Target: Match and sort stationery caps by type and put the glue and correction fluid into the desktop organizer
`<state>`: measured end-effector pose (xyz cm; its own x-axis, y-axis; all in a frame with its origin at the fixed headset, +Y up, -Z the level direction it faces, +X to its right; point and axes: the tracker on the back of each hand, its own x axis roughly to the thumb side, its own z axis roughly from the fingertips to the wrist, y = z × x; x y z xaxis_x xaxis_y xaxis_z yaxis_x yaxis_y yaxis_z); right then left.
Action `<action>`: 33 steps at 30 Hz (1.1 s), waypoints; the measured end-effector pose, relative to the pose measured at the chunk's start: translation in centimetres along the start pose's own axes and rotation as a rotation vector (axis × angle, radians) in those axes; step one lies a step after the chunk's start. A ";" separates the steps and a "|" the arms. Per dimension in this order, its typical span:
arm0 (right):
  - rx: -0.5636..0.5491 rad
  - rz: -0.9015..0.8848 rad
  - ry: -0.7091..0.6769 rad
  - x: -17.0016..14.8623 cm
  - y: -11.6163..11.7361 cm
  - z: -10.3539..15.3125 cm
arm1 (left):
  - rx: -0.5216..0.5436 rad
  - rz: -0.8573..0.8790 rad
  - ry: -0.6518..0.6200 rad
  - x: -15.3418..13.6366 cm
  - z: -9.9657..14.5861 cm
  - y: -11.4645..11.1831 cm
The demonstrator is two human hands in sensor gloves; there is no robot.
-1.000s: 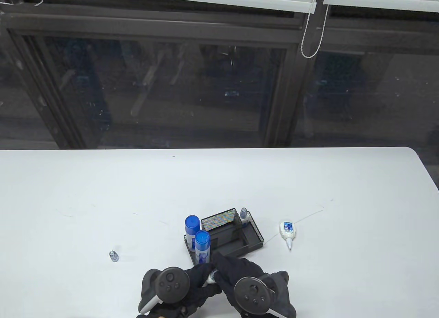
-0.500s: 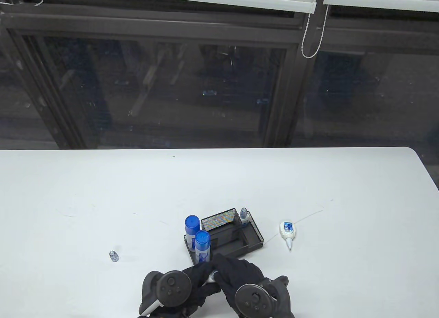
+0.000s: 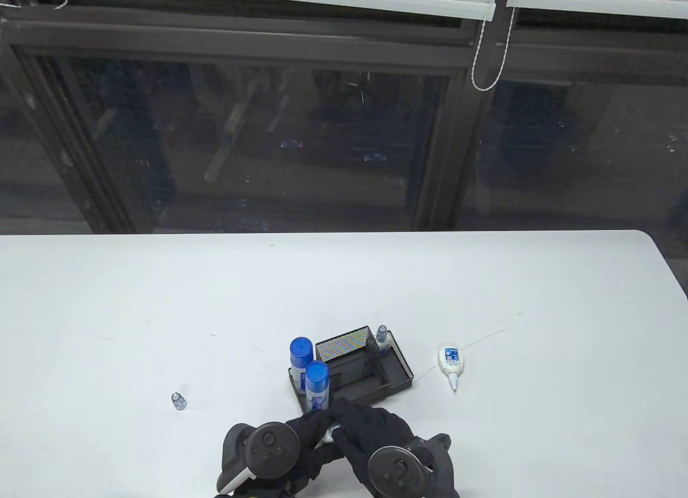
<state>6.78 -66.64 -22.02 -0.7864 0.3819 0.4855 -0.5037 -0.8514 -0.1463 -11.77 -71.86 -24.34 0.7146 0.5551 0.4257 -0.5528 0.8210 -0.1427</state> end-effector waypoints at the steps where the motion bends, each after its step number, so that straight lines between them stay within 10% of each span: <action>1: -0.004 0.017 0.011 0.0 0.0 0.1 | 0.001 -0.015 -0.001 0.1 0.0 0.0; 18: 0.015 0.045 0.021 1.0 -0.3 -0.3 | 0.044 -0.053 0.000 0.4 0.6 0.7; 33: -0.111 0.142 0.194 -3.5 -6.9 -4.4 | 0.171 -0.140 0.150 -3.9 1.9 6.1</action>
<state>11.41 -60.55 -26.47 -0.9003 0.3324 0.2810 -0.4114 -0.8605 -0.3003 -18.80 -69.28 -25.15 0.8376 0.4618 0.2917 -0.4995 0.8637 0.0668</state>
